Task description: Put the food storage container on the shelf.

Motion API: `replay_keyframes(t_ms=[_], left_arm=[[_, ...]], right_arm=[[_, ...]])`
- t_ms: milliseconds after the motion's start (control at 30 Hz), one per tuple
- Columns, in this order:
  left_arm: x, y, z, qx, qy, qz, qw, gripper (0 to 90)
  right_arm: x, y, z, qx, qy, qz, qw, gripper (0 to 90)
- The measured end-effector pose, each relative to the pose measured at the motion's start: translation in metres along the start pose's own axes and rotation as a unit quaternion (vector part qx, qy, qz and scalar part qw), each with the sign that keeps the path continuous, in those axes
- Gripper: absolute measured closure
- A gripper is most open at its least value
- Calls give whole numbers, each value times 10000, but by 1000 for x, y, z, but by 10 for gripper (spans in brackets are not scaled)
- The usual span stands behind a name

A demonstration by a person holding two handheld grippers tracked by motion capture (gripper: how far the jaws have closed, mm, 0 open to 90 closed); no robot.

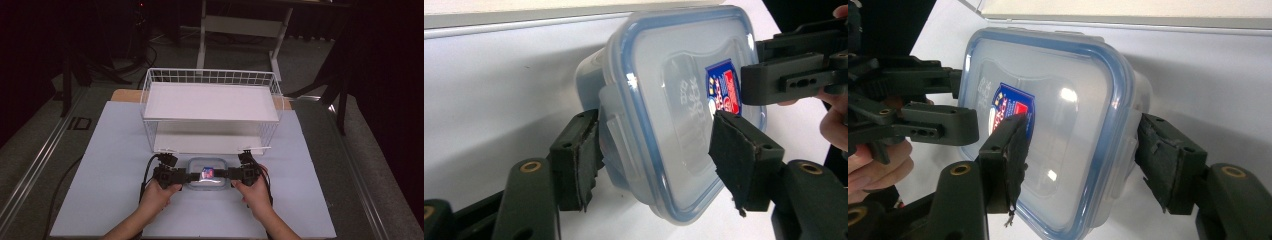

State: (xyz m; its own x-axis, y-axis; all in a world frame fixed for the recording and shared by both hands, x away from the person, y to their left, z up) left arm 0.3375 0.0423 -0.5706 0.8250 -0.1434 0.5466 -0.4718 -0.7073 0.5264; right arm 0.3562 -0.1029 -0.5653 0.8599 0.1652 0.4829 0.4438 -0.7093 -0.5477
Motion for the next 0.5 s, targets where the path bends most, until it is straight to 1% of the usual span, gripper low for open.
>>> replay_keyframes(t_ms=[67,100,133,167,200,233,267,300,367,400,500], left_arm=[[-2,2,-2,133,4,52,9999,401],[-2,2,-2,133,4,52,9999,409],[-2,3,-3,179,10,58,9998,409],[-3,5,-4,270,53,17,9996,419],[-3,6,-5,343,70,24,9994,418],[-3,6,-5,343,70,24,9994,419],[-2,7,-6,431,66,95,9990,419],[-1,7,-6,468,86,80,9988,420],[-1,7,-6,482,81,77,9988,419],[1,7,-8,489,160,92,9986,420],[8,9,-11,509,260,135,9983,421]], right_arm=[[0,-1,-1,-15,-4,-12,10000,394],[0,-2,-1,-43,11,-48,10000,394],[0,-2,-1,-43,11,-48,10000,394],[1,-4,-2,-42,25,-68,10000,393],[1,-4,-2,-41,29,-71,10000,392],[1,-4,-2,-41,29,-71,10000,392],[1,-5,-2,-61,42,-110,9999,391],[2,-7,-3,-111,53,-194,9997,390],[3,-9,-3,-163,88,-285,9994,389],[4,-9,-4,-177,108,-315,9993,390],[8,-10,-6,-137,163,-298,9993,390]])
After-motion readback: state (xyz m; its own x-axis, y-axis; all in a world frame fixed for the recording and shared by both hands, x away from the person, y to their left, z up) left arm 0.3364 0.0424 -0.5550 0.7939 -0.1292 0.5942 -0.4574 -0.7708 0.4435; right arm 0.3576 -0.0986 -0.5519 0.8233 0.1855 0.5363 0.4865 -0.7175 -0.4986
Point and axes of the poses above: each handheld gripper's, and its own axes: z roughly forward along the jaws, x roughly out of its top, y roughly to its right, the point moved 9 cm from there along z, roughly forward along the jaws, and after that the axes turned 2 degrees about -y, right-handed, at the moved point
